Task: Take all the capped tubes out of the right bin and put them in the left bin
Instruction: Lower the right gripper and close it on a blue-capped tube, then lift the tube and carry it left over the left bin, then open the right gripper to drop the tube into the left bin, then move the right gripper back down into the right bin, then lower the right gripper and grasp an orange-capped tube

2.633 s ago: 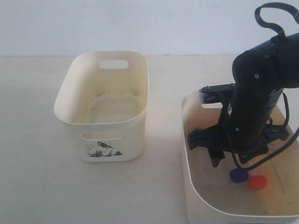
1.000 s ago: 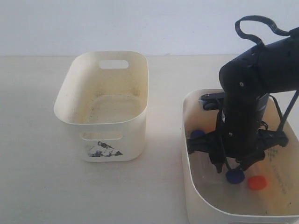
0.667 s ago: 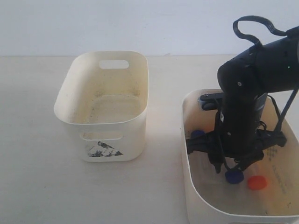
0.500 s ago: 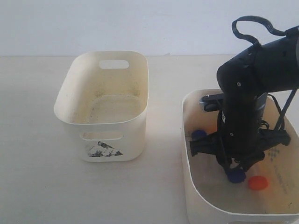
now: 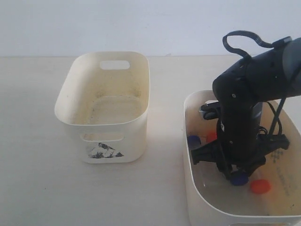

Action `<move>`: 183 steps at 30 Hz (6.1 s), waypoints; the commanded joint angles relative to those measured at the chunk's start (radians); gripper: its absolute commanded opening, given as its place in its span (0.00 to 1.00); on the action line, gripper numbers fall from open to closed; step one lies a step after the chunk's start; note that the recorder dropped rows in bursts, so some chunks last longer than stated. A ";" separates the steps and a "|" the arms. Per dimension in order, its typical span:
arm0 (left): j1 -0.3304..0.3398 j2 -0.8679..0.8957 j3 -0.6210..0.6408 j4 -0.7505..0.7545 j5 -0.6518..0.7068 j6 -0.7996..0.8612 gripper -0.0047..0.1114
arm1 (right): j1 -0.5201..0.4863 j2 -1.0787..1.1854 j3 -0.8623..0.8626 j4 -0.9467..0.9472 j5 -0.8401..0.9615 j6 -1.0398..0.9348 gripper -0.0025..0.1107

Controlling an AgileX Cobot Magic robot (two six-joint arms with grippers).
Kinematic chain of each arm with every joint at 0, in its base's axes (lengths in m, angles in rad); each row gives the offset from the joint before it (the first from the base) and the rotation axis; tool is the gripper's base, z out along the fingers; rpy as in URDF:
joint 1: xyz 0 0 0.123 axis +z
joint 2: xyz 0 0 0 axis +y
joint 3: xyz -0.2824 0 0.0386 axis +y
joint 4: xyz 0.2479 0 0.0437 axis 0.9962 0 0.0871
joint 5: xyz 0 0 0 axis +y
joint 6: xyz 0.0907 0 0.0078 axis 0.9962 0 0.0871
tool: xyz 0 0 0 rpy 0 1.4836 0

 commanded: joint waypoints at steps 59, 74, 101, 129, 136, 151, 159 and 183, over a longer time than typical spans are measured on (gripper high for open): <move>-0.005 0.000 -0.004 -0.003 -0.003 -0.010 0.08 | 0.054 -0.140 -0.309 1.161 -0.372 -1.335 0.03; -0.005 0.000 -0.004 -0.003 -0.003 -0.010 0.08 | 0.054 -0.140 -0.309 1.145 -0.413 -1.301 0.58; -0.005 0.000 -0.004 -0.003 -0.003 -0.010 0.08 | 0.054 -0.307 -0.309 0.281 -0.036 -0.535 0.03; -0.005 0.000 -0.004 -0.003 -0.003 -0.010 0.08 | 0.054 -0.372 0.049 0.174 0.034 0.045 0.03; -0.005 0.000 -0.004 -0.003 -0.003 -0.010 0.08 | 0.046 -0.301 0.049 0.118 0.018 0.043 0.03; -0.005 0.000 -0.004 -0.003 -0.003 -0.010 0.08 | -0.037 -0.301 -0.090 0.209 0.049 -0.108 0.03; -0.005 0.000 -0.004 -0.003 -0.003 -0.010 0.08 | -0.037 -0.189 -0.088 0.203 0.060 -0.125 0.03; -0.005 0.000 -0.004 -0.003 -0.003 -0.010 0.08 | -0.037 -0.069 -0.071 0.208 -0.030 -0.140 0.03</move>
